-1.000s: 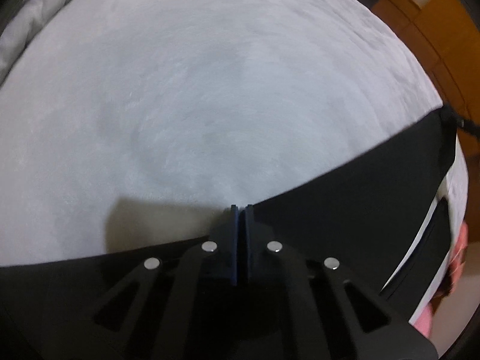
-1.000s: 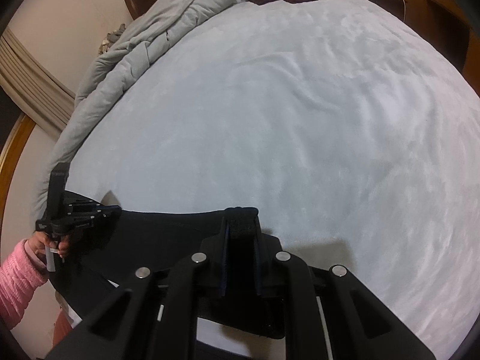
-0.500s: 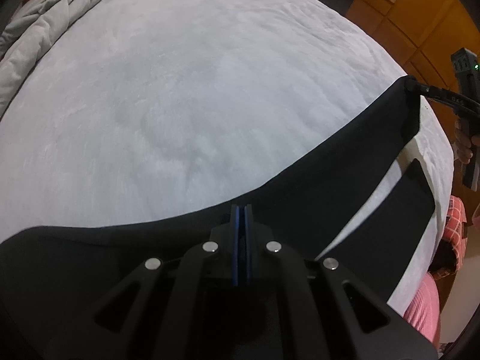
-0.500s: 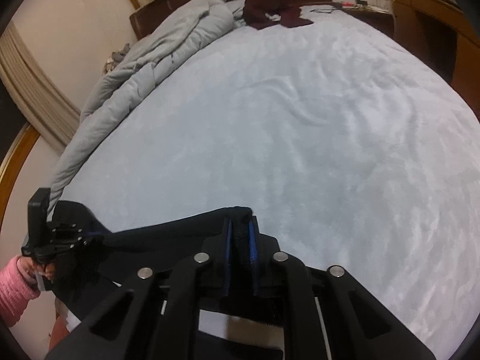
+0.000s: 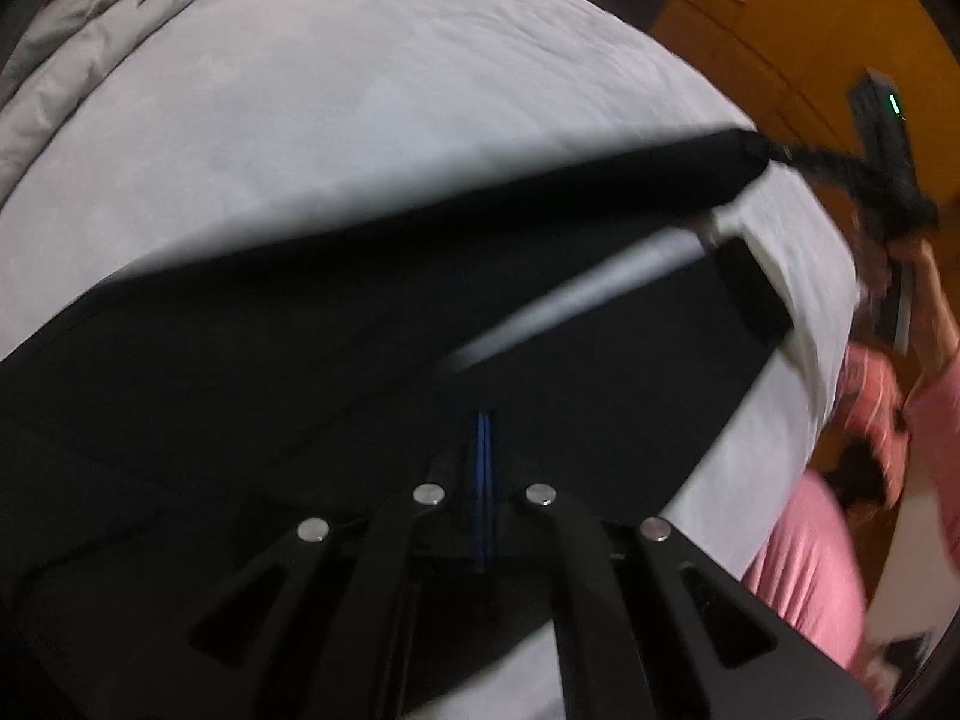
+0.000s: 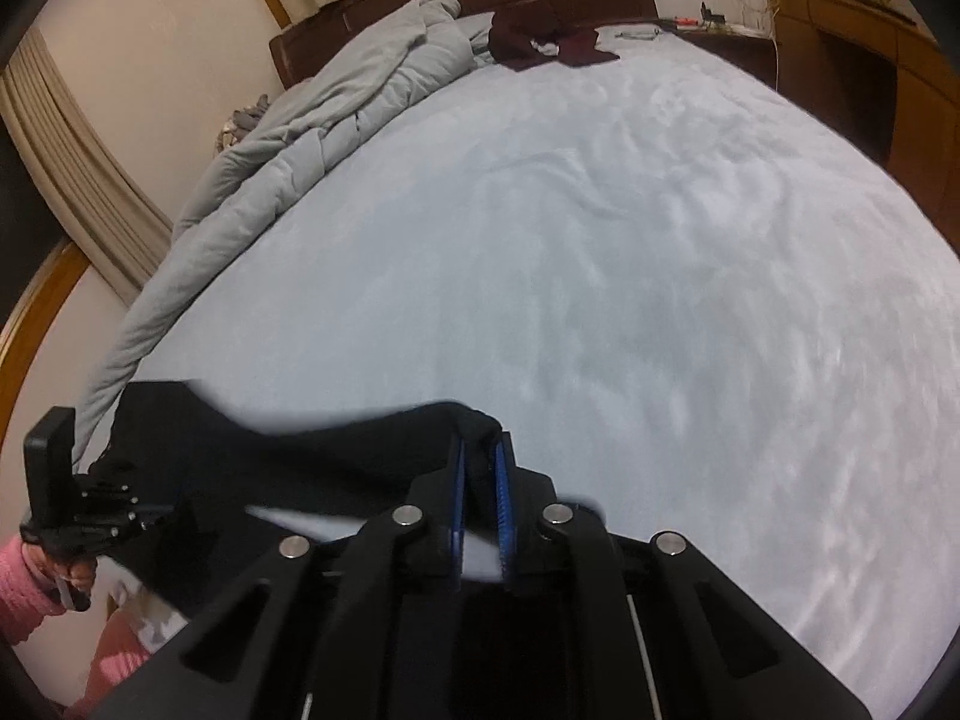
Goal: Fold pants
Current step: 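Lift the hems with both grippers and carry them toward the waistband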
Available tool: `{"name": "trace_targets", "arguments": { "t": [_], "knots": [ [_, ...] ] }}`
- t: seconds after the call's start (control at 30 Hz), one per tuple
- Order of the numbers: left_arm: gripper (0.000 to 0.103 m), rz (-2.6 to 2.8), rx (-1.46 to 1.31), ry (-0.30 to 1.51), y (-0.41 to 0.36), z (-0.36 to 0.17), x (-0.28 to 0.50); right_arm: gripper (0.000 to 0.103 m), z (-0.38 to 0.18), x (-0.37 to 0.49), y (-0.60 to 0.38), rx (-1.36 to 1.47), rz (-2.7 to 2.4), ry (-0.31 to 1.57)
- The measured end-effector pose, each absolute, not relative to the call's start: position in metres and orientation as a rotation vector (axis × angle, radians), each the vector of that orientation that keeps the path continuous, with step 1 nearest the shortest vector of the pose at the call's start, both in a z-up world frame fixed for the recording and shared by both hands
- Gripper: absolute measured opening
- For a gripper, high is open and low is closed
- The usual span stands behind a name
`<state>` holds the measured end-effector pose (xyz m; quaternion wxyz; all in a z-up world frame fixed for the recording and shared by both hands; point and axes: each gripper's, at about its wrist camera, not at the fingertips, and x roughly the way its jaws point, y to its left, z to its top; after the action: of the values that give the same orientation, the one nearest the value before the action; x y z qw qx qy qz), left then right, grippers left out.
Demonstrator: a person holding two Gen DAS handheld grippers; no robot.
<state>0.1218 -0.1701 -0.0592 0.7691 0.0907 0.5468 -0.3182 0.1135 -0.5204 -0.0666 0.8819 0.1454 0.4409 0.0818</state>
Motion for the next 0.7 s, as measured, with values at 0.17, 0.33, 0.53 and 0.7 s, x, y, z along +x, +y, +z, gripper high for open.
{"name": "trace_targets", "arguments": {
  "t": [0.17, 0.33, 0.53, 0.7],
  "knots": [
    [0.000, -0.648, 0.126, 1.255, -0.164, -0.075, 0.118, 0.009, -0.091, 0.097, -0.513, 0.283, 0.152, 0.989],
    [0.027, -0.508, 0.037, 1.206, -0.156, -0.068, 0.184, 0.008, -0.092, 0.093, -0.518, 0.343, 0.154, 0.964],
    [0.070, -0.509, 0.181, 1.130, -0.188, -0.066, 0.253, 0.008, -0.086, 0.099, -0.524, 0.357, 0.157, 0.945],
    [0.081, -0.574, 0.264, 1.105, -0.207, -0.076, 0.262, 0.008, -0.087, 0.103, -0.531, 0.386, 0.168, 0.938]
  ]
}}
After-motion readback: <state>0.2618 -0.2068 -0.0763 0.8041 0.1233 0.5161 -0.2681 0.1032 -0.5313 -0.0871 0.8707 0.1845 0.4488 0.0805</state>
